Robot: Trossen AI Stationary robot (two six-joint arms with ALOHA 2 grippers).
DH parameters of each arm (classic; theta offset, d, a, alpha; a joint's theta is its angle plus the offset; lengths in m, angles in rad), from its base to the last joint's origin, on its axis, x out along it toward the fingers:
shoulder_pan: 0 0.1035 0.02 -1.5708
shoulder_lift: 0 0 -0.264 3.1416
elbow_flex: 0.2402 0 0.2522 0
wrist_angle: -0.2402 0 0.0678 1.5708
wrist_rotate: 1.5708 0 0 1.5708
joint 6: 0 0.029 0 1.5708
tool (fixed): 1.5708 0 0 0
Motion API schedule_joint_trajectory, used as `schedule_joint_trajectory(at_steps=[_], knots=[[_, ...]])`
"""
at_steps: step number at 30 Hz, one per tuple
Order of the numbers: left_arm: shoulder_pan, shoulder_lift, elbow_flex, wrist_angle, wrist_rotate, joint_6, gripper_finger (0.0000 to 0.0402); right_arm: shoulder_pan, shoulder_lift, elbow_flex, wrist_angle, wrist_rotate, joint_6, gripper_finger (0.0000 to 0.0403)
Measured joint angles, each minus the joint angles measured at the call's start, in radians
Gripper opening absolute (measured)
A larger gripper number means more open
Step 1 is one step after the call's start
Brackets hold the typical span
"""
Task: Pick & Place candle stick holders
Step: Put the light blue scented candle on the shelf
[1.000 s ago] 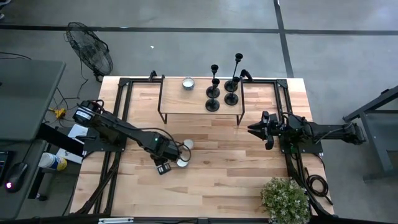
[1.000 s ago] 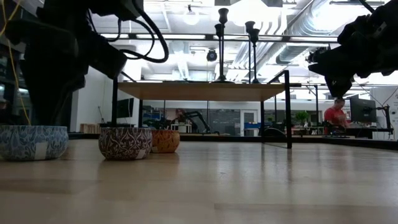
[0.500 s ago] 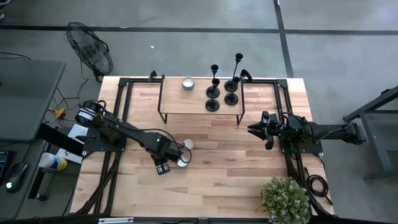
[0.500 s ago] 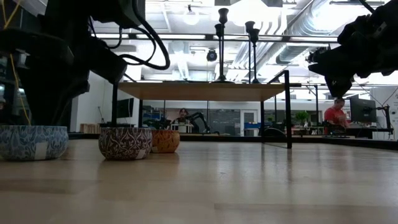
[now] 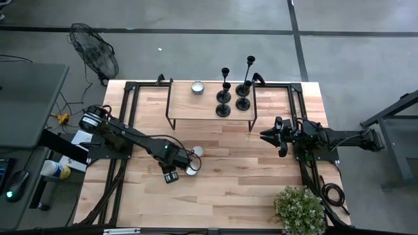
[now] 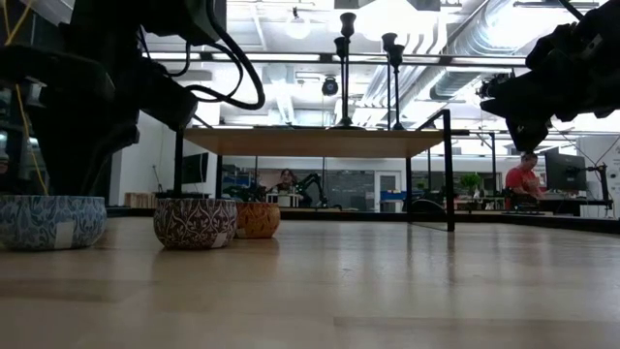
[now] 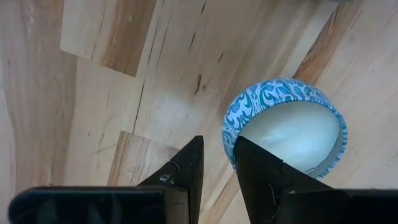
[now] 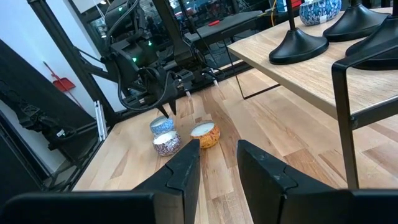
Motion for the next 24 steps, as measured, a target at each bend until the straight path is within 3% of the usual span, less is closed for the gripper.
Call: schedule_joint_trajectory(at_steps=[11, 24], knots=[[0.0, 0.0, 0.0, 0.003, 0.026, -0.003, 0.0008, 0.0, 0.0, 0.0, 0.0, 0.0, 0.0, 0.0098], [0.0, 0.0, 0.0, 0.004, 0.024, -0.035, 0.0001, 0.0, 0.0, 0.0, 0.0, 0.0, 0.0, 0.0098]])
